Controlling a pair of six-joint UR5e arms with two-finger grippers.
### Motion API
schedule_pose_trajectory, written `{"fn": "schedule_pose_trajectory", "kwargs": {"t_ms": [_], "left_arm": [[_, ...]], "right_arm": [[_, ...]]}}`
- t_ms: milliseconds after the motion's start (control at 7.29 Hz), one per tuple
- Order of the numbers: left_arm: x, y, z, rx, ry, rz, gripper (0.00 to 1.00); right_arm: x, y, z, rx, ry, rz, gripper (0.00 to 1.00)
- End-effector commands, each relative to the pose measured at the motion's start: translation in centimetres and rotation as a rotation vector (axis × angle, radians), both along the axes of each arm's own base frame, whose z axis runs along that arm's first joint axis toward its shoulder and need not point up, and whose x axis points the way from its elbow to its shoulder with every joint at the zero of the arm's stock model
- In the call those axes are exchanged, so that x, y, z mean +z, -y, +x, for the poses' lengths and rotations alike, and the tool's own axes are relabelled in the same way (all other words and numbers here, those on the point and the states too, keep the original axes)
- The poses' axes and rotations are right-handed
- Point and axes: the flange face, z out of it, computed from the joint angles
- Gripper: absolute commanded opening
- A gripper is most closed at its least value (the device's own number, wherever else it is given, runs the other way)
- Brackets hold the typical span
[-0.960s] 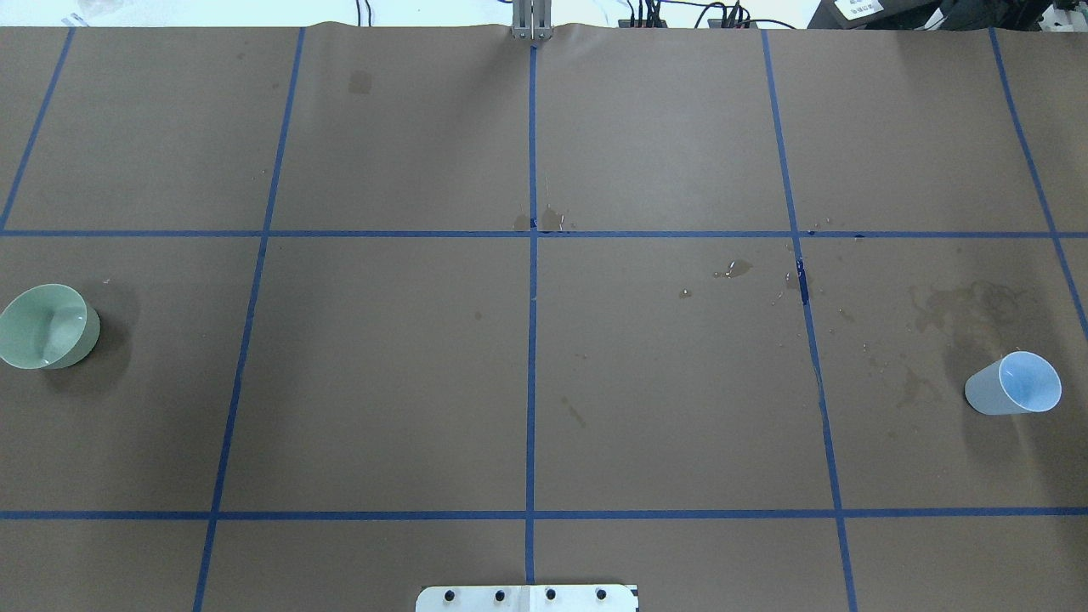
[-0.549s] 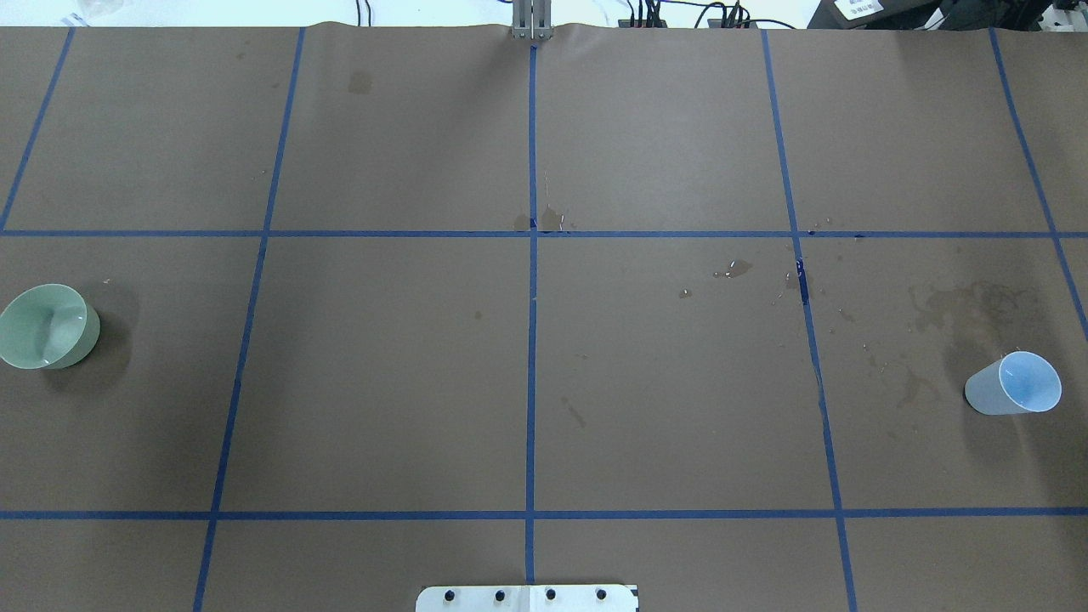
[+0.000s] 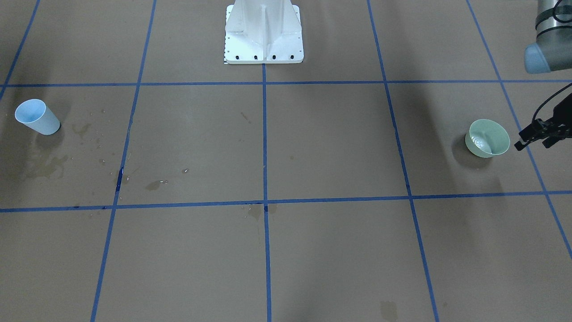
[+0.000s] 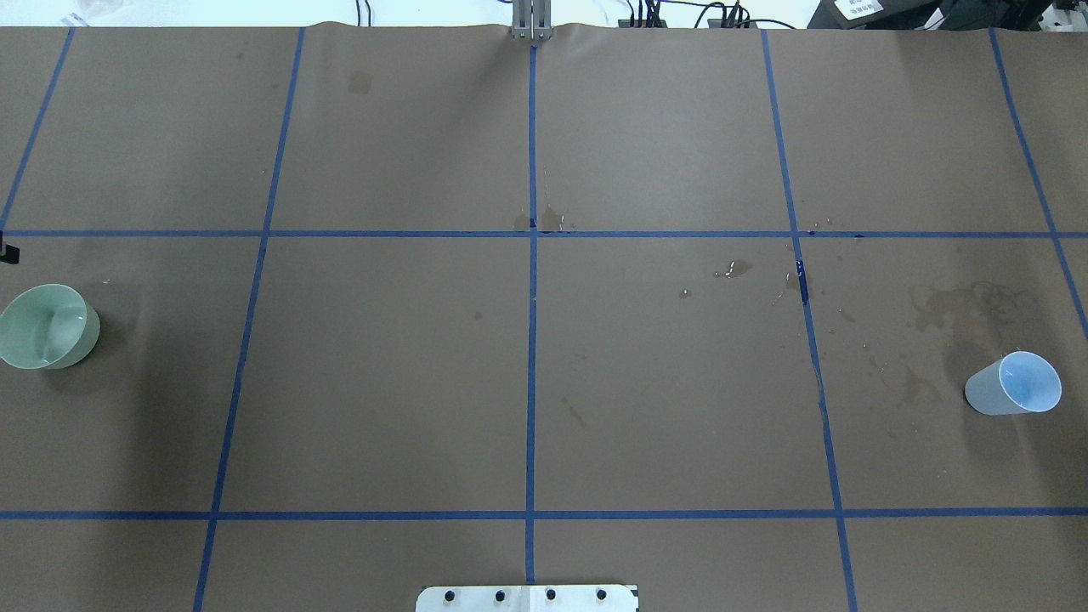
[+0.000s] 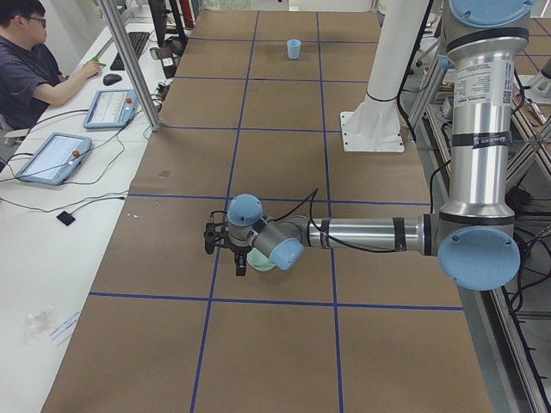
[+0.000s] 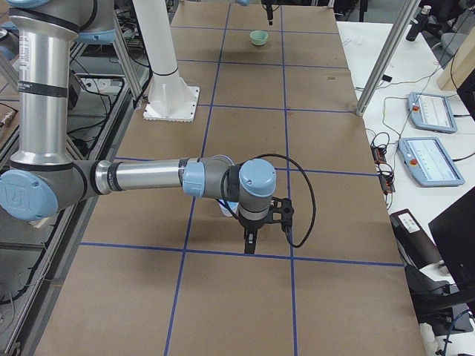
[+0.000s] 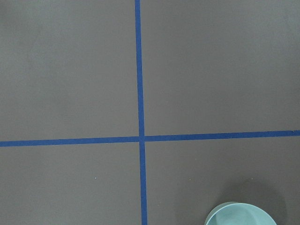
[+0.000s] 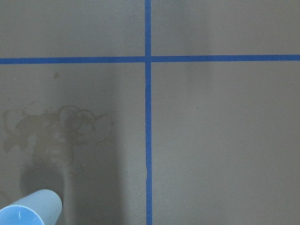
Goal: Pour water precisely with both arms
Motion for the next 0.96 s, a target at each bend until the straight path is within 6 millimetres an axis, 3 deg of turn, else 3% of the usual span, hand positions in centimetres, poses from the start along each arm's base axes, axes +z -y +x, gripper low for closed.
{"fn": "schedule_pose_trajectory", "kwargs": {"t_ms": [0, 137, 686, 823], "left_arm": [[1.3, -1.8, 2.3, 0.038, -0.008, -0.014, 1.00], [1.9, -2.6, 3.0, 0.057, -0.002, -0.024, 1.00], [5.1, -5.3, 2.0, 0.109, 0.040, 0.022, 0.99], [5.4, -5.4, 1.9, 0.107, 0.041, 0.015, 0.76]], "right_arm": [[0.1, 0.0, 0.1, 0.001, -0.002, -0.001, 1.00], [0.1, -0.1, 0.0, 0.000, -0.003, -0.003, 1.00], [0.4, -0.4, 0.0, 0.001, 0.000, -0.009, 1.00], [0.4, -0.6, 0.1, 0.003, 0.002, -0.010, 1.00]]}}
